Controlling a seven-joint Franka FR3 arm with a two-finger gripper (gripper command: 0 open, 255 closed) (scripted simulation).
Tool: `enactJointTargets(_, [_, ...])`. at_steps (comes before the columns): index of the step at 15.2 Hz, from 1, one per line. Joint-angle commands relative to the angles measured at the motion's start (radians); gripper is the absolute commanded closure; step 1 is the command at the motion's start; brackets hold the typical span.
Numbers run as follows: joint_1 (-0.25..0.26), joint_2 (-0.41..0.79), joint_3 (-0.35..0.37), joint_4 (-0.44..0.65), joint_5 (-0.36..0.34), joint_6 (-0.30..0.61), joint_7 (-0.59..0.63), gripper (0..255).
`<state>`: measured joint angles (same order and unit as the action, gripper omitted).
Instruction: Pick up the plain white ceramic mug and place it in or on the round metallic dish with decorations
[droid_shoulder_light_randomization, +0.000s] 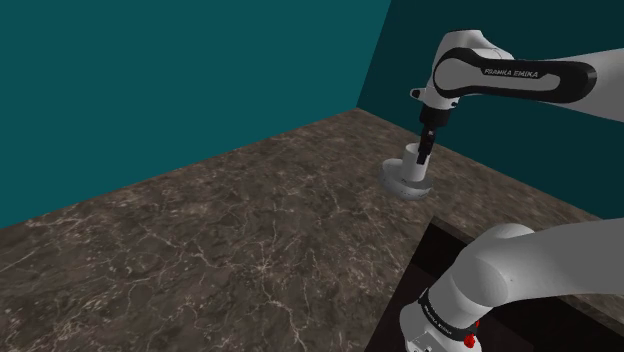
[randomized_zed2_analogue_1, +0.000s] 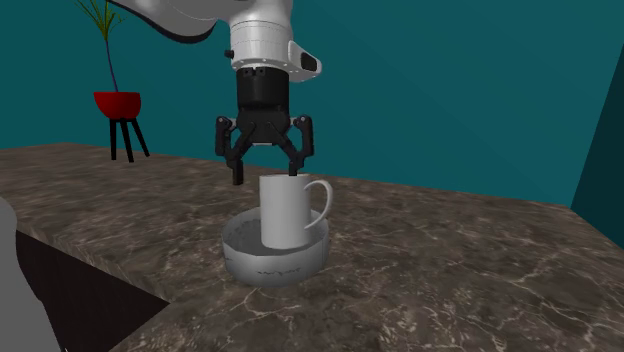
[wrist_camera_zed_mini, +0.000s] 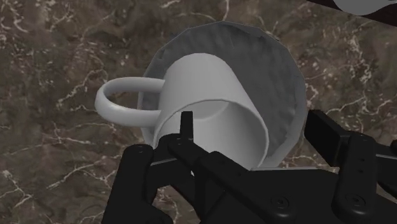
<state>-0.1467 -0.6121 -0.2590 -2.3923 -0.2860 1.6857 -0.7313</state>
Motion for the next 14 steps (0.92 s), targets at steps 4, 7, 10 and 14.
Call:
enactJointTargets(4, [0.006,0.010,0.013,0.071,0.013,-0.063,-0.003,0])
enactJointTargets(7, [0.012,0.022,0.024,0.139,0.023,-0.118,-0.007,0])
enactJointTargets(10, [0.012,0.022,0.024,0.139,0.023,-0.118,-0.007,0])
enactJointTargets(14, [0.012,0.022,0.024,0.139,0.023,-0.118,-0.007,0])
